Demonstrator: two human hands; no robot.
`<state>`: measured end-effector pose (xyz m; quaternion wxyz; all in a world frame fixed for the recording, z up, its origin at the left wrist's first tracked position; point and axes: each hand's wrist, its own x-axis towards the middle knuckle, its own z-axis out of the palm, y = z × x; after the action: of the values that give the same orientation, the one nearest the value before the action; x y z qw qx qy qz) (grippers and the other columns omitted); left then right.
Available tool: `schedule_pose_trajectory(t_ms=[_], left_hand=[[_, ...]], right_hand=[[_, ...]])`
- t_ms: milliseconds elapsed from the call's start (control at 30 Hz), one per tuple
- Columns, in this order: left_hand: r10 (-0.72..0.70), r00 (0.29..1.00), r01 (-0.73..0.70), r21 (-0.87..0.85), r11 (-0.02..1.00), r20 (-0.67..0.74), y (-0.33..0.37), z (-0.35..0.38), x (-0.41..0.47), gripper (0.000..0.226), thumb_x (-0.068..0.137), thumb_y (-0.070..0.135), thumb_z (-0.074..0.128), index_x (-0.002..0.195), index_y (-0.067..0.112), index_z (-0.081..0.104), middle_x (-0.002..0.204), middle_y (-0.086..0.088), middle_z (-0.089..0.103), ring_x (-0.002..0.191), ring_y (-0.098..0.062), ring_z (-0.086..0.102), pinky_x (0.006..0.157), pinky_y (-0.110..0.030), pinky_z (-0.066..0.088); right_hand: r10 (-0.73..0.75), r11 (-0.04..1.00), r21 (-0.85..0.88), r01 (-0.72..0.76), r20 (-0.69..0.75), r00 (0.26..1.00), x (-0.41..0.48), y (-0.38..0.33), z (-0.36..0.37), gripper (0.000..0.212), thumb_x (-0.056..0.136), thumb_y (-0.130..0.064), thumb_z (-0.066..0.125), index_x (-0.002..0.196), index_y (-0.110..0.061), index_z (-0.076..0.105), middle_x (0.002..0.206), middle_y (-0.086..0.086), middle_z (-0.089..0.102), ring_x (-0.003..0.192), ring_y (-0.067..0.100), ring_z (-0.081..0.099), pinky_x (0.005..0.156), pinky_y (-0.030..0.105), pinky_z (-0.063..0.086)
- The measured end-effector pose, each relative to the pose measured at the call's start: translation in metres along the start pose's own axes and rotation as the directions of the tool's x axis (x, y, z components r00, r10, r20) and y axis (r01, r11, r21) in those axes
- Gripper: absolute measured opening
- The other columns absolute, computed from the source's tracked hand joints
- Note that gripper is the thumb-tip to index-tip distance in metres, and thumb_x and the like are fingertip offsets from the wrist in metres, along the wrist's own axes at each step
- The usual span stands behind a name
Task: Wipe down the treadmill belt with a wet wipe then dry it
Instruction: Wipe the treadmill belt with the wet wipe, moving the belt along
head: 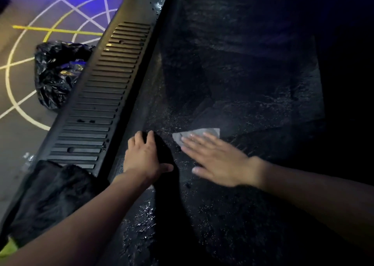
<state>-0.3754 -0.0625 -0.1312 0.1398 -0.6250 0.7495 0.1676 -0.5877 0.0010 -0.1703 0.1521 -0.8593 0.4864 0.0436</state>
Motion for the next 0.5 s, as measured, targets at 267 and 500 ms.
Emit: schedule_pose_trajectory(t_ms=[267,500], left_hand=[[0.039,0.999,-0.038,0.026,0.999,-0.029,-0.012,-0.001,-0.003,0.114,0.065,0.045,0.085,0.150,0.009,0.019,0.154,-0.013,0.016,0.138,-0.033,0.021,0.115,-0.037,0.025],[-0.035,0.998,0.035,-0.001,0.999,-0.049,-0.013,-0.001,-0.006,0.107,0.063,0.051,0.084,0.140,0.002,0.029,0.151,-0.017,0.019,0.136,-0.034,0.023,0.114,-0.037,0.026]], right_hand=[[-0.025,1.000,0.003,0.025,0.006,1.000,0.017,-0.015,0.001,0.071,0.104,-0.055,0.011,0.158,-0.014,-0.008,0.164,0.005,-0.017,0.150,0.020,-0.022,0.122,0.043,-0.014],[0.054,0.998,0.017,-0.053,-0.035,0.998,0.033,-0.017,0.006,0.073,0.103,-0.055,0.014,0.158,-0.012,-0.004,0.165,0.007,-0.013,0.152,0.024,-0.018,0.122,0.046,-0.010]])
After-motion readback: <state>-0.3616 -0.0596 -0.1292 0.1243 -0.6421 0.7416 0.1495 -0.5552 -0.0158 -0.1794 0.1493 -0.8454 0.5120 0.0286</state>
